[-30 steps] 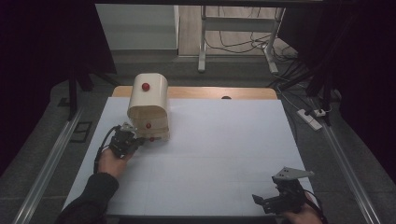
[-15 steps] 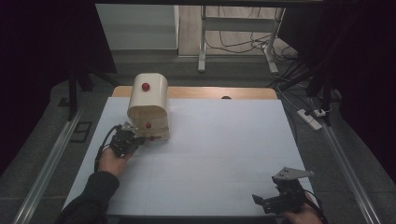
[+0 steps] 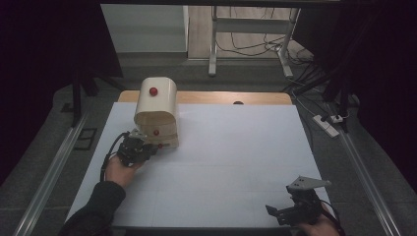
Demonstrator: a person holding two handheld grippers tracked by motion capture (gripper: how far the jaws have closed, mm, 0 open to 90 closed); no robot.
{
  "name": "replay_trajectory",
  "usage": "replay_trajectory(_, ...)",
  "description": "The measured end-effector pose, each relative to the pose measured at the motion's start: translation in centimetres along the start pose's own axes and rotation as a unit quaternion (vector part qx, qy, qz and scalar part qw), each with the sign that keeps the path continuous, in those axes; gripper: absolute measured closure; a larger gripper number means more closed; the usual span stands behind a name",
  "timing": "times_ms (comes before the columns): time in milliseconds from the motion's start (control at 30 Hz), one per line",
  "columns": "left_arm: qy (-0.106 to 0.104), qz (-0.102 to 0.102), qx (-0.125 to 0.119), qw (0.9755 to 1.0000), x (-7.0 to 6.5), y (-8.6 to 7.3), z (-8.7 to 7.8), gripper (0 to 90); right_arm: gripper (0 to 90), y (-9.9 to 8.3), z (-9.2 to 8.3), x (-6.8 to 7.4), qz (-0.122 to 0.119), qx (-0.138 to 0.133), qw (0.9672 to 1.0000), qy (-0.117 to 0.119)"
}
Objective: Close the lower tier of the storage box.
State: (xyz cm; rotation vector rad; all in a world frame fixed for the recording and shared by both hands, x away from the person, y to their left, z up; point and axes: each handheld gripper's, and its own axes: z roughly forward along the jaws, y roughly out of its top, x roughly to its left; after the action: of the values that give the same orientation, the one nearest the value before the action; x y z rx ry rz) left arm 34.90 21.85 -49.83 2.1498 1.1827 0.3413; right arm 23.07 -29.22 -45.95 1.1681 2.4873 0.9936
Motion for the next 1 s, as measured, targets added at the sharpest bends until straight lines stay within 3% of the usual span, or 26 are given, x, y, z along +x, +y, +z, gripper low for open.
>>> replay_trajectory(433, -0.021, 0.005, -0.001, 0.9998, -0.6, 0.1, -0.1, 40.5, 0.0, 0.0, 0.0, 0.0, -0.002, 0.0, 1.0, 0.001)
replay_trajectory(700, -0.027, -0.012, -0.012, 0.9995, -0.5, 0.1, -0.7, 25.0, 0.0, 0.0, 0.0, 0.0, -0.003, -0.001, 1.0, 0.003)
replay_trajectory(1000, -0.051, -0.014, -0.017, 0.9985, -0.6, -0.2, -1.3, 14.4, 0.0, 0.0, 0.0, 0.0, -0.003, -0.001, 1.0, 0.004)
